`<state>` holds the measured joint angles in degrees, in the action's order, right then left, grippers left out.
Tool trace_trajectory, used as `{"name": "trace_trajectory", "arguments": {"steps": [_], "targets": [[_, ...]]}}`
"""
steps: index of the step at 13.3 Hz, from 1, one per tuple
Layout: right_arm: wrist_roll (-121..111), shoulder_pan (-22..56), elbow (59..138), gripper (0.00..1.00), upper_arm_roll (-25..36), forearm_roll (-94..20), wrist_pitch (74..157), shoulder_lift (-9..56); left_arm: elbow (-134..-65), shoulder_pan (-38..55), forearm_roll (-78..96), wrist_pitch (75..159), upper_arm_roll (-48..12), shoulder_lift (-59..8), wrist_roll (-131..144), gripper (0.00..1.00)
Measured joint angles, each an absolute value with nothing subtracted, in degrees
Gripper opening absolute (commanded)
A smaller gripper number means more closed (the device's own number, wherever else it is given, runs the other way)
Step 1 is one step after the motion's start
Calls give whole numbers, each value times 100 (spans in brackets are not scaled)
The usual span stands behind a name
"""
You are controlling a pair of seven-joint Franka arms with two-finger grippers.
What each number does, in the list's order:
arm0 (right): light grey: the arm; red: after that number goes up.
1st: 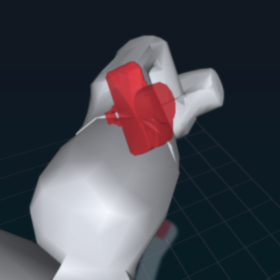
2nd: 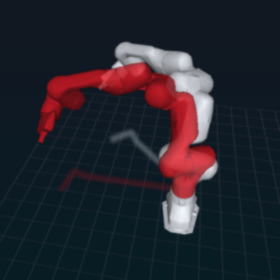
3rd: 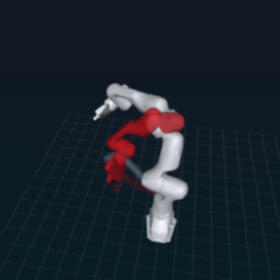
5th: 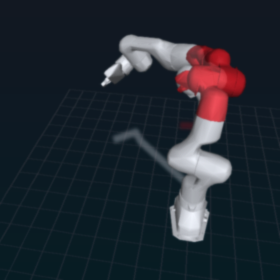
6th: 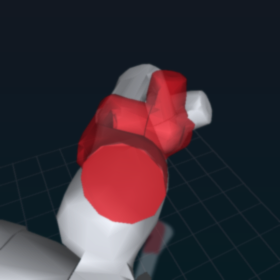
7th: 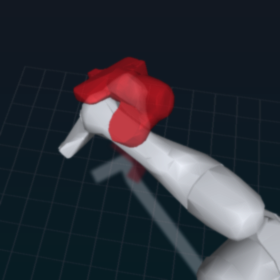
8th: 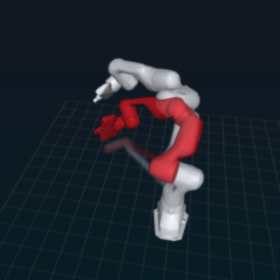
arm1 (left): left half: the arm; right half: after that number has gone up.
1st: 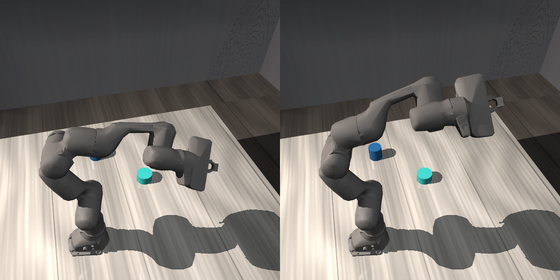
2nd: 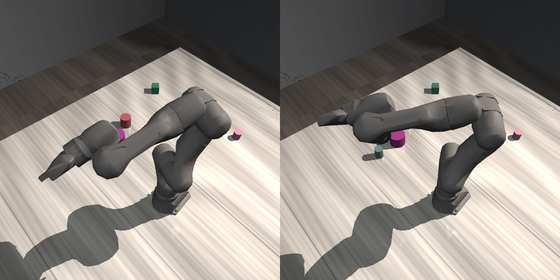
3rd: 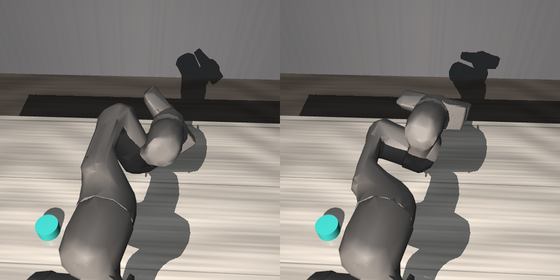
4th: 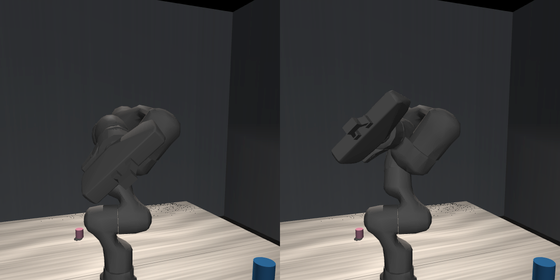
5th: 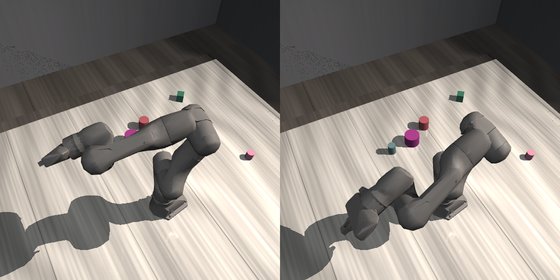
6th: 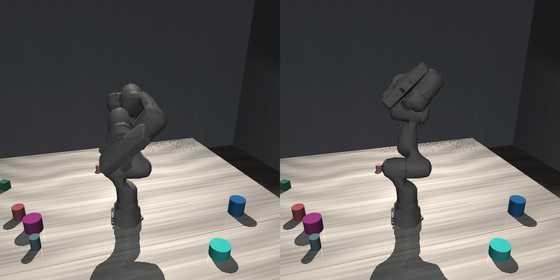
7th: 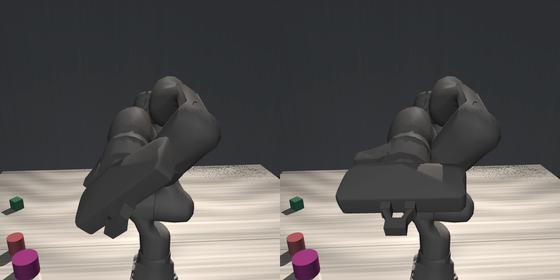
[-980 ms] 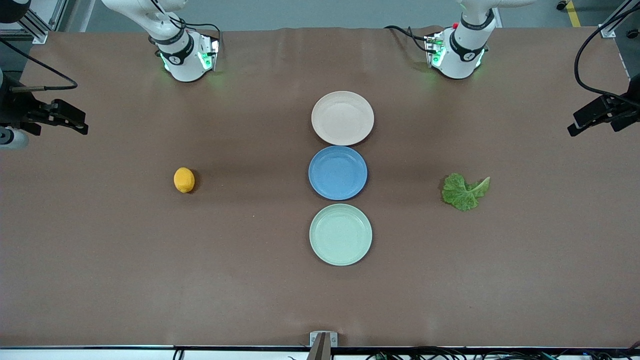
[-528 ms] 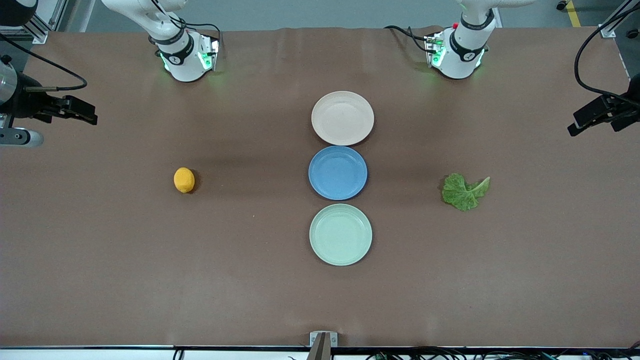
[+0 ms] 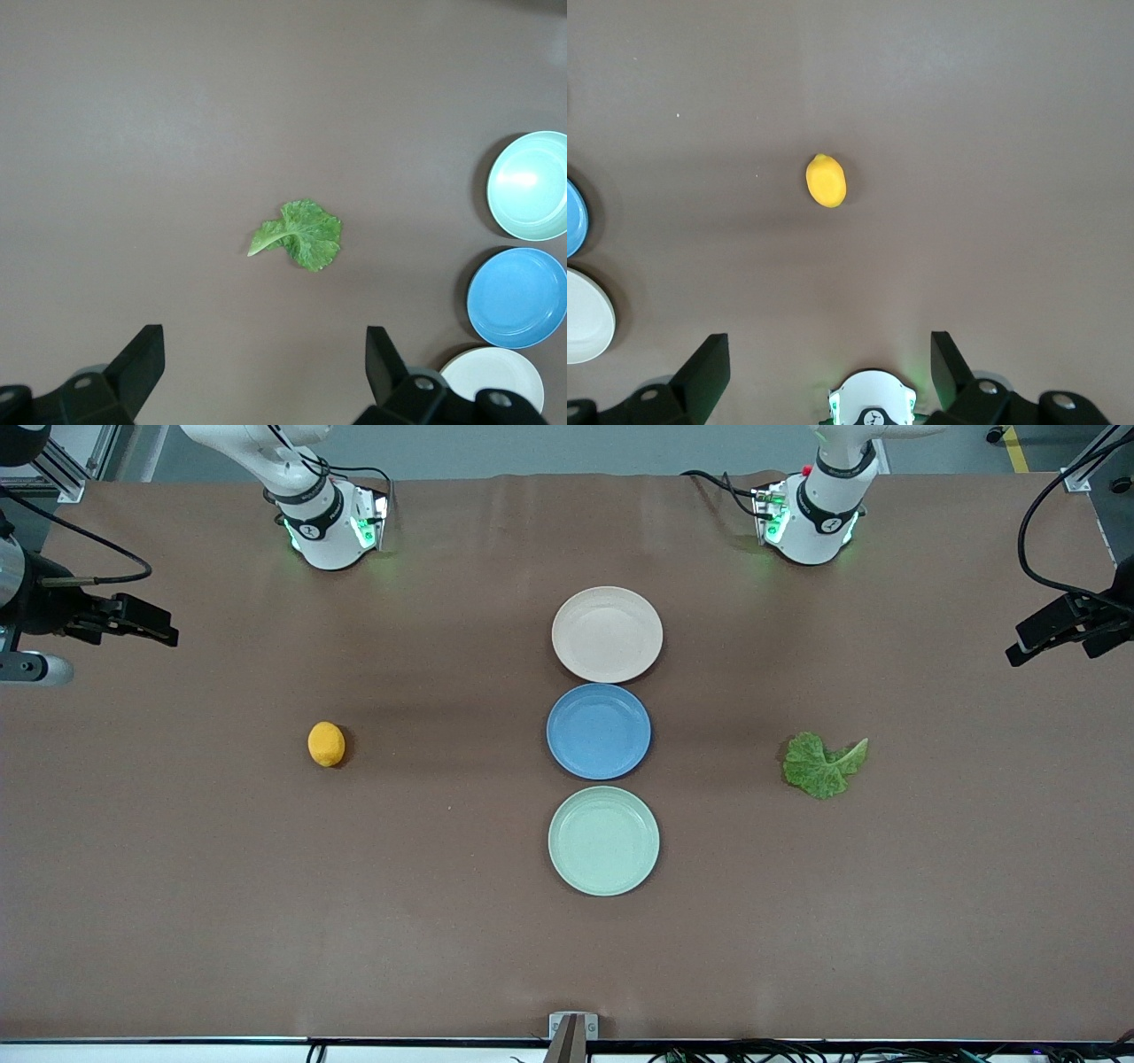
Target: Pick lemon and lettuce from plates
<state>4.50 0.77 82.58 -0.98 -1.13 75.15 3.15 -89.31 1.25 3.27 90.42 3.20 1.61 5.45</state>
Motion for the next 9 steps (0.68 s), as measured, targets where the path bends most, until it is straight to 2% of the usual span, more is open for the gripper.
{"name": "trace_trajectory", "arguments": {"steps": [6, 9], "targets": [[450, 77, 9485, 100, -97, -115, 8333, -747, -8927, 126, 327, 9041, 320, 161, 545, 100], [450, 77, 9601, 100, -98, -115, 8485, -870, -8927, 126, 327, 9038, 320, 161, 545, 100]]}}
